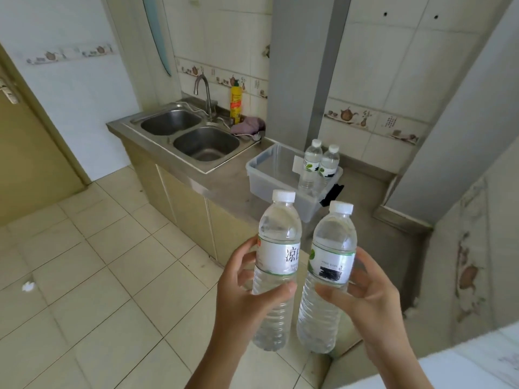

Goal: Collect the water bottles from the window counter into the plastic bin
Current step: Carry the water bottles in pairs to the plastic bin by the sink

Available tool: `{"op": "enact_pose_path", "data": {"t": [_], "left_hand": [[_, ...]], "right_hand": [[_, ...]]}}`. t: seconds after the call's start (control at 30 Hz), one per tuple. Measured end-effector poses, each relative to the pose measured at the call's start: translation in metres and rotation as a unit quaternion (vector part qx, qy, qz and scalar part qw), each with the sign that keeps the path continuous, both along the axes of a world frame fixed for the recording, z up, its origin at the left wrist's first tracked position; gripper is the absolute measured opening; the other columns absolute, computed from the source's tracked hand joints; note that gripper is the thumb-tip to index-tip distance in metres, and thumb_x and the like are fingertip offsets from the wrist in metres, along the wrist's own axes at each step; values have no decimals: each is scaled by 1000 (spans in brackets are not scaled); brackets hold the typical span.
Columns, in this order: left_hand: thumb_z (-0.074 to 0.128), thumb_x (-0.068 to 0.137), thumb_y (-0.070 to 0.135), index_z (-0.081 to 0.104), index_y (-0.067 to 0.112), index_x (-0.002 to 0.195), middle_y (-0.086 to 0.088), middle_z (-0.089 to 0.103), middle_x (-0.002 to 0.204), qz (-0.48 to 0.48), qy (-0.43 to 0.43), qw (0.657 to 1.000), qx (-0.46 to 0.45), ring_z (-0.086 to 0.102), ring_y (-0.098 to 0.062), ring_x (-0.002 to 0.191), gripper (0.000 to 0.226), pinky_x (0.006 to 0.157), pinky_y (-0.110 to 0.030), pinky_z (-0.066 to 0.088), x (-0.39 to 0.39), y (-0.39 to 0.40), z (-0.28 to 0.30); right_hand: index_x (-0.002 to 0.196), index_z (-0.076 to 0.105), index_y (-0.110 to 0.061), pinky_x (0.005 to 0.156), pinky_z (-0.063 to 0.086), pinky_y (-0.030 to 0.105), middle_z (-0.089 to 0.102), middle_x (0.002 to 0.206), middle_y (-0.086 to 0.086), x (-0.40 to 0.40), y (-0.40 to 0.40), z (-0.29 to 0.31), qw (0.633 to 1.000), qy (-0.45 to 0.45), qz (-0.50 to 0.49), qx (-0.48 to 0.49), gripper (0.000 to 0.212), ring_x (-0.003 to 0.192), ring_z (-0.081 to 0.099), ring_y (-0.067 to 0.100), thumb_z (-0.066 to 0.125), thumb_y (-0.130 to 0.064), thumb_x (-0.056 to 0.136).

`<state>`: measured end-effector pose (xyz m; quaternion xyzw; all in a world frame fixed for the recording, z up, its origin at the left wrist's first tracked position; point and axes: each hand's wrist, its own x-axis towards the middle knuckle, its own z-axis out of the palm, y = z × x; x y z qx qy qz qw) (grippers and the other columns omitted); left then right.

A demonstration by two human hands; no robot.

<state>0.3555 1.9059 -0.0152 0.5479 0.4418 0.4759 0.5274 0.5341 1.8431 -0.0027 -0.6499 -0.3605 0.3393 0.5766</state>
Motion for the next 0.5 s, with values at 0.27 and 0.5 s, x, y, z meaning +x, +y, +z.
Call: {"op": "enact_pose_path", "data": {"t": [0.27,0.5], "left_hand": [[92,40,36,62,58,110,23,69,114,-27,5,1000,8,68,-7,102,79,82,-28,55,69,114,-3],[95,44,26,58,57,110,26,66,115,-90,-10,996,24,66,0,101,81,78,-21,55,130,247,-3]], "right_hand": [[124,58,-36,82,57,47,76,100,-3,57,102,-2,999,15,-30,2,83,92,72,20,91,-7,54],[122,56,-41,88,55,47,74,103,-5,100,212,-5,995,0,-96,10,91,98,70,17,95,-20,43]]}}
